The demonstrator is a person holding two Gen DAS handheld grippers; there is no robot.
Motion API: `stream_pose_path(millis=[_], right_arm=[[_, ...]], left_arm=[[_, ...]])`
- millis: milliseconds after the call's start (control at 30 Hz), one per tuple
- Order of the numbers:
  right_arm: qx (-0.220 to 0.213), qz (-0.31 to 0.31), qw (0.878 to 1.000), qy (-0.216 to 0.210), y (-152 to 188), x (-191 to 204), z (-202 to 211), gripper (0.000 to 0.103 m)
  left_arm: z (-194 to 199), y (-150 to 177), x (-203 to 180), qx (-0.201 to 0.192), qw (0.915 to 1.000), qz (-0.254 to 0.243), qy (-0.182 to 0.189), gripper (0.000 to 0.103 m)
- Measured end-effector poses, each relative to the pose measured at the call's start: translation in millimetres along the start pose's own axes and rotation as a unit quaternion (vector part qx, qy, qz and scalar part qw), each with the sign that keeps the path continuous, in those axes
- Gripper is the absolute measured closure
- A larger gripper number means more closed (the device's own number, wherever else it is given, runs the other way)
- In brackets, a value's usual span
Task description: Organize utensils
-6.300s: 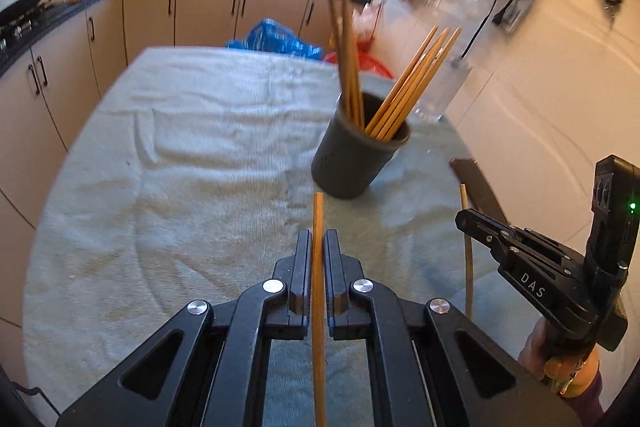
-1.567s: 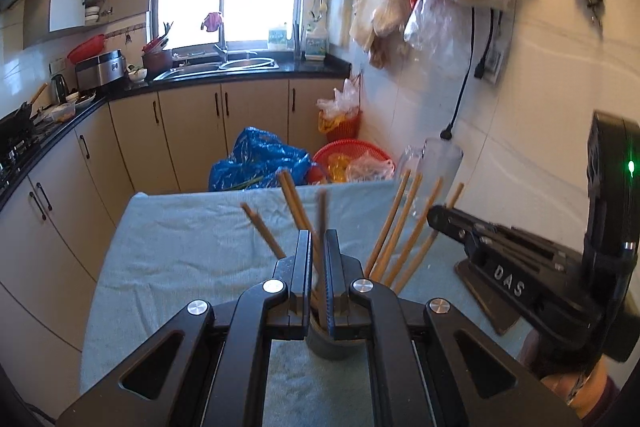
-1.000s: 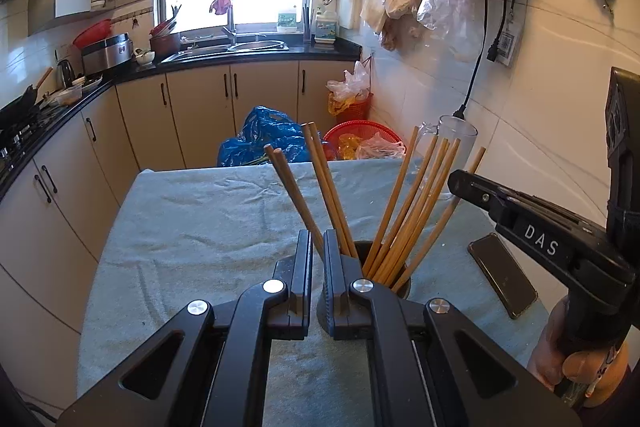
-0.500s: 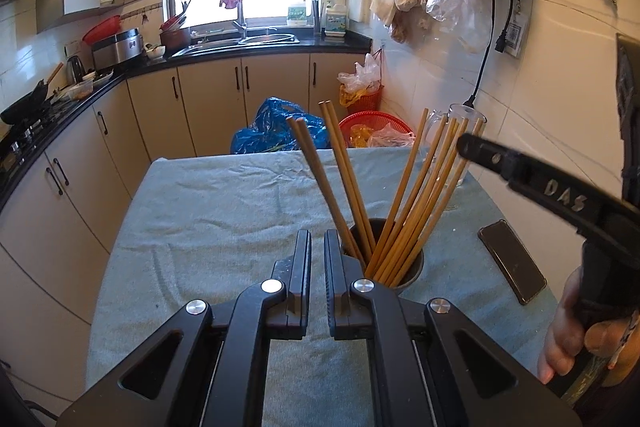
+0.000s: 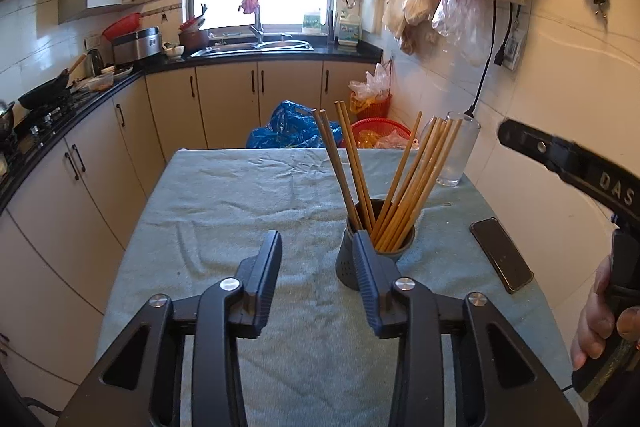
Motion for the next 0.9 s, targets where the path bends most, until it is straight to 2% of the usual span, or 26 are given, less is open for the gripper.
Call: stream_pose_path(millis=[200, 400, 500, 567, 667, 767, 900], right_arm=[[0.004, 0.026, 1.000, 0.015, 17, -11, 44, 0.035], [0.002, 0.050, 0.997, 0.053, 36, -33, 95, 0.027], [-0.001, 0.072, 0.994, 0.080, 46, -43, 119, 0.024], [-0.003, 0.091, 0.991, 0.100, 53, -48, 133, 0.021], [-0.003, 0.114, 0.985, 0.128, 66, -54, 148, 0.018], [0.005, 0.109, 0.986, 0.128, 84, -54, 152, 0.016], [0.023, 0.082, 0.991, 0.108, 114, -47, 144, 0.016]], left_arm=[[44, 14, 4, -0.024, 0.9995, 0.015, -0.013, 0.051], [87, 25, 10, -0.062, 0.9971, 0.026, -0.038, 0.029], [108, 34, 15, -0.082, 0.9945, 0.025, -0.059, 0.020], [120, 40, 17, -0.093, 0.9923, 0.019, -0.080, 0.011], [139, 45, 21, -0.122, 0.9856, 0.016, -0.116, 0.002], [153, 50, 21, -0.138, 0.9815, 0.017, -0.131, 0.000], [161, 61, 19, -0.134, 0.9825, 0.023, -0.127, 0.000]])
Point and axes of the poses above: each gripper's, at about its wrist camera, not at the fingertips, and z roughly against the way its jaws point, x to its left, y to its underside, the point moved 9 cm from there along -z, roughly the way its jaws point, and after that the axes turned 4 degrees about -z, right-handed, at the moved point
